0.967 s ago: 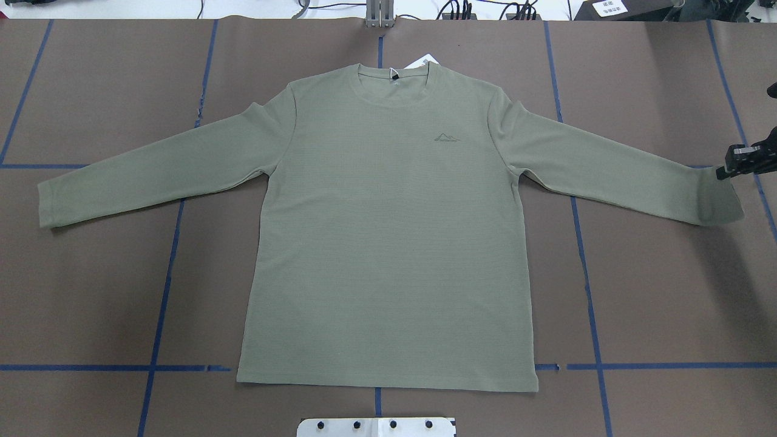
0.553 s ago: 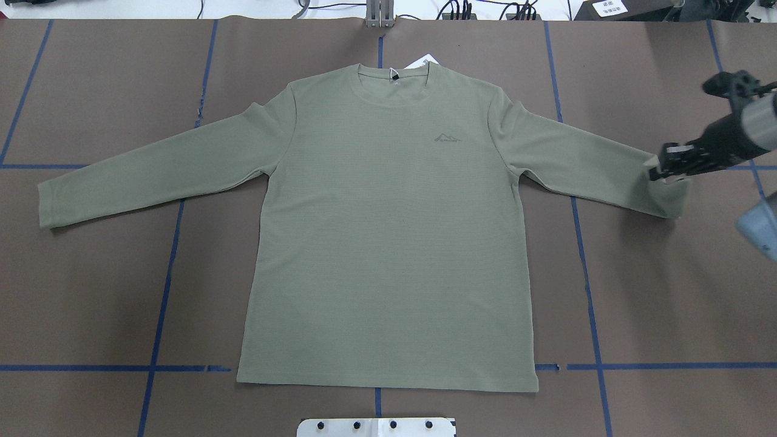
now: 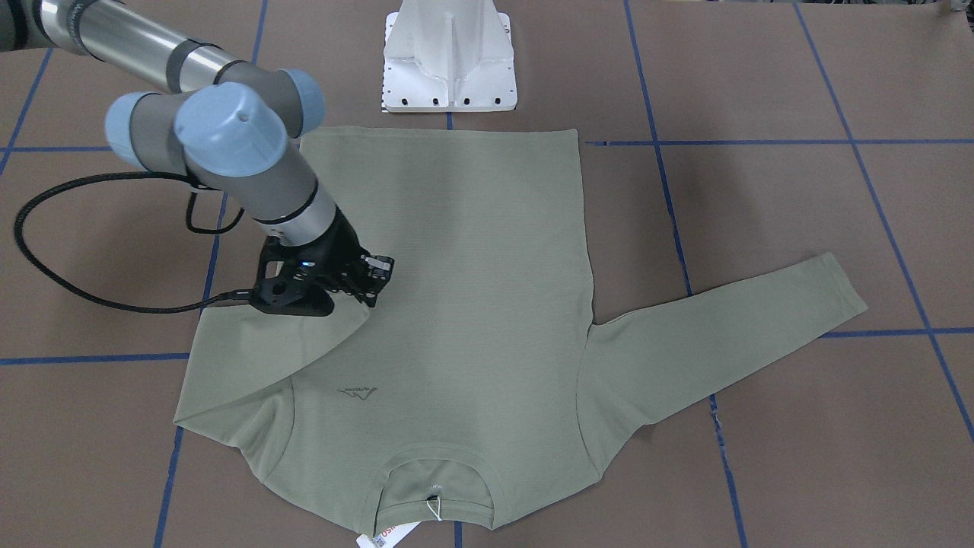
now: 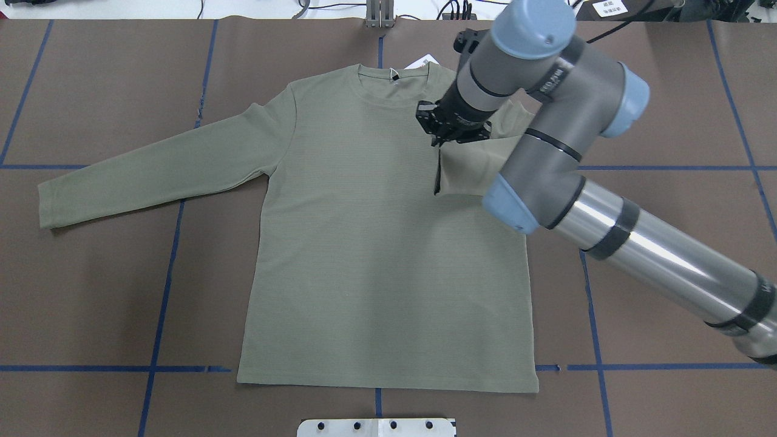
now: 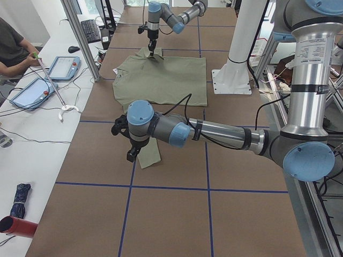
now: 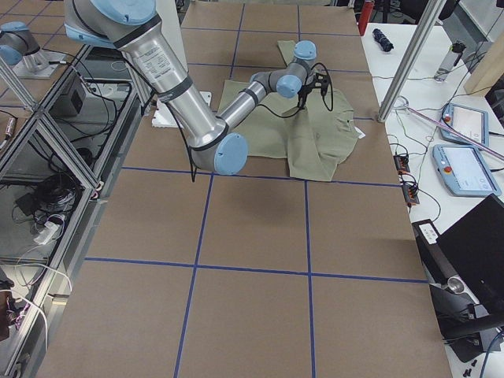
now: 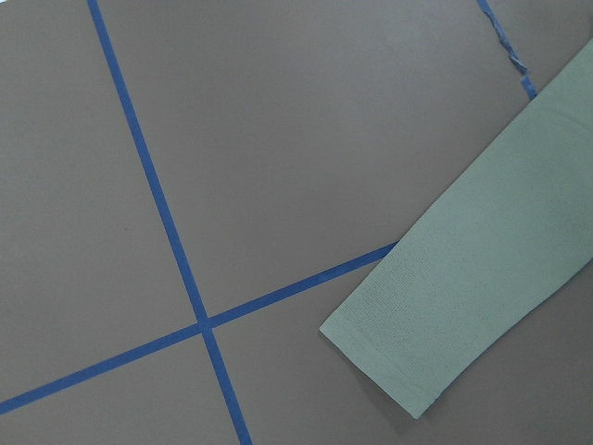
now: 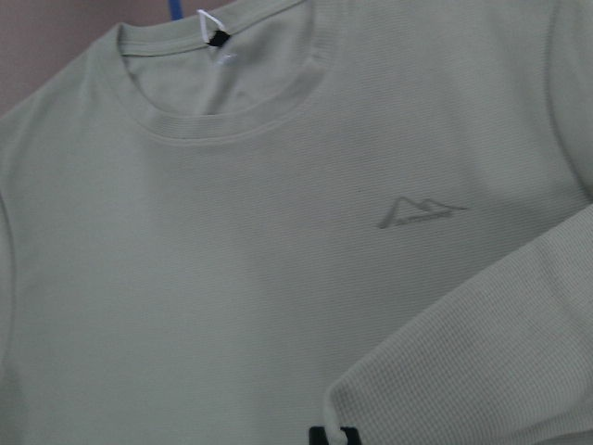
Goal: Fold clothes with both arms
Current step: 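Reach the right gripper to the sleeve cuff nearest it and grasp, then fold the held sleeve across the chest toward the other sleeve, release, then withdraw the right gripper while the left gripper moves to the other cuff, then grasp the cuff of the sleeve nearest the left gripper and lift, then fold the held sleeve across the chest with the left gripper, release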
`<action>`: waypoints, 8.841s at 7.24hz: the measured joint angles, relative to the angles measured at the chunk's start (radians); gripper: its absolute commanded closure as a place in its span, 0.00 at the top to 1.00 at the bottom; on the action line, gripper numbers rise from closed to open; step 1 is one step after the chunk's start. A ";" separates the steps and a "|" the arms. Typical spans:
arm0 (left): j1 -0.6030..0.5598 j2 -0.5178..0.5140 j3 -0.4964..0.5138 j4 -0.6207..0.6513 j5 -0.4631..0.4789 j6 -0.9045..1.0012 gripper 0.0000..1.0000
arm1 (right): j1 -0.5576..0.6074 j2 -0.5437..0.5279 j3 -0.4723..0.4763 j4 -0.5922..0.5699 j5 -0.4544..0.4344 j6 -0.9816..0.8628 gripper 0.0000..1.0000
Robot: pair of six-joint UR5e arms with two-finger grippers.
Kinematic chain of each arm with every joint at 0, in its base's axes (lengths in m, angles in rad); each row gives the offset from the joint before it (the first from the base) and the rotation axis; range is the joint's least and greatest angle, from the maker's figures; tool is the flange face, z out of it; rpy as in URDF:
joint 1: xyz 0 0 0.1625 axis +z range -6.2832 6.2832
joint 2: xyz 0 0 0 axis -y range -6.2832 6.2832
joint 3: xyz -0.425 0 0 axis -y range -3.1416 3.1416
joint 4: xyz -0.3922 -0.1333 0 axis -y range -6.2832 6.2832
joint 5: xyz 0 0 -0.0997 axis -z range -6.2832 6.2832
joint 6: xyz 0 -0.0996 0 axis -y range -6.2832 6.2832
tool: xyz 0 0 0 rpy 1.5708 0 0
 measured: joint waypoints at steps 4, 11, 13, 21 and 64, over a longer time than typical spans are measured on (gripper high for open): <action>0.097 -0.009 0.063 -0.131 0.007 -0.241 1.00 | -0.097 0.200 -0.253 0.117 -0.140 0.116 0.00; 0.205 -0.057 0.246 -0.380 0.046 -0.566 1.00 | -0.168 0.380 -0.499 0.263 -0.242 0.165 0.00; 0.205 -0.059 0.246 -0.381 0.046 -0.582 1.00 | -0.188 0.402 -0.538 0.296 -0.268 0.176 0.57; 0.277 -0.161 0.477 -0.397 0.044 -0.598 0.76 | -0.121 0.184 -0.242 0.221 -0.144 0.157 1.00; 0.439 -0.384 0.217 -0.356 -0.045 -1.076 0.00 | 0.319 -0.482 0.245 0.217 0.294 -0.240 1.00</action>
